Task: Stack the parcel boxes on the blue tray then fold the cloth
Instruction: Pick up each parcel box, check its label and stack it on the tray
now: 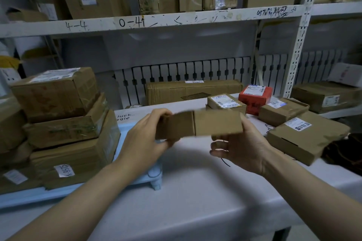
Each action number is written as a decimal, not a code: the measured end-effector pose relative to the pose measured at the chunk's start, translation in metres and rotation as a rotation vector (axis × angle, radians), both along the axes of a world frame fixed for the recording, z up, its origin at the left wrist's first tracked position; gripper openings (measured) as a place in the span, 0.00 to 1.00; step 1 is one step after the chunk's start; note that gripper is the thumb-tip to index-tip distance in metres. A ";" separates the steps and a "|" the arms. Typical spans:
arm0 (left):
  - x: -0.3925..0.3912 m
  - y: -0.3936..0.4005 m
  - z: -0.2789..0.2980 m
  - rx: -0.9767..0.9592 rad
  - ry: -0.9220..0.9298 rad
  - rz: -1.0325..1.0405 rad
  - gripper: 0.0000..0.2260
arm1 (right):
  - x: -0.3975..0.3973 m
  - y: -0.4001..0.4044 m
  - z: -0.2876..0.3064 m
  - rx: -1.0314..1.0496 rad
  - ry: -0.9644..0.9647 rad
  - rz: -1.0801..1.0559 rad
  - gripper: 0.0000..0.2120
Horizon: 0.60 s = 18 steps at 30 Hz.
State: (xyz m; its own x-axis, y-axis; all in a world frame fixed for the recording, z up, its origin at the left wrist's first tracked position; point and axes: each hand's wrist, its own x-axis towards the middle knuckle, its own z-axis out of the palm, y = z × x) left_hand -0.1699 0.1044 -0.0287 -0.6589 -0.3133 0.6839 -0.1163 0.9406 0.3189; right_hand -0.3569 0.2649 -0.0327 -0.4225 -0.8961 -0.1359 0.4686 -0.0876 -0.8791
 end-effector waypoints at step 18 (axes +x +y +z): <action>-0.008 0.017 0.023 1.143 0.131 -0.039 0.16 | 0.012 -0.002 0.008 -0.007 0.236 0.029 0.19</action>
